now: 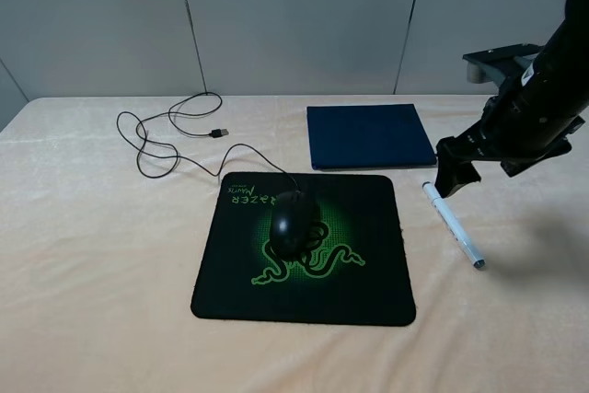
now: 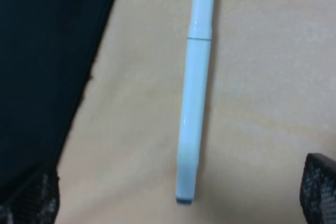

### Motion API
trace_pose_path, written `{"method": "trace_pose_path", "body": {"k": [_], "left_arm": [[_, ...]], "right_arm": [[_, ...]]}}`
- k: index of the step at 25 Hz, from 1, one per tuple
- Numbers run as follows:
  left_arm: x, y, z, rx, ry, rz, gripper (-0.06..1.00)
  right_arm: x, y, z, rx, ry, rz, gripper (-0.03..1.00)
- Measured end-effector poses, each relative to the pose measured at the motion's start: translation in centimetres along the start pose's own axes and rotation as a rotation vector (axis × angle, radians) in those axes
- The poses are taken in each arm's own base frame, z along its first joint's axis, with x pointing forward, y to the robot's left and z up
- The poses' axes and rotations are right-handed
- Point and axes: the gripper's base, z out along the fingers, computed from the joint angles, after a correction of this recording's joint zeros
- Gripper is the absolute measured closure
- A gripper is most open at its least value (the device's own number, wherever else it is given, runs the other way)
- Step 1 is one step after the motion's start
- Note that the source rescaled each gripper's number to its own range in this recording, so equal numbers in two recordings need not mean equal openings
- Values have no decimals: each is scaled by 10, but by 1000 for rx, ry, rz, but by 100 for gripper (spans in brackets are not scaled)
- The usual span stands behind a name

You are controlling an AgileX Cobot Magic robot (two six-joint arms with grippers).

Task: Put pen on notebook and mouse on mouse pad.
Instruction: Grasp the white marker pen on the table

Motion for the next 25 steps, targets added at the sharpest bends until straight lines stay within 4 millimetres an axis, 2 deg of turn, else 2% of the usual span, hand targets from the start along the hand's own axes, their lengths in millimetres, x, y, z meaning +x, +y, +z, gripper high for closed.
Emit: {"method": "trace_pose_path", "body": {"k": [5, 12, 18, 25], "left_arm": [[0, 0, 0, 0, 0, 0, -5], [0, 0, 0, 0, 0, 0, -5], [0, 0, 0, 0, 0, 0, -5], [0, 0, 0, 0, 0, 1, -5]], "right_arm": [[-5, -1, 31, 4, 49, -4, -3], [-6, -2, 57, 10, 91, -12, -3], [-7, -2, 70, 13, 94, -16, -3], [-10, -2, 71, 14, 62, -16, -3]]}}
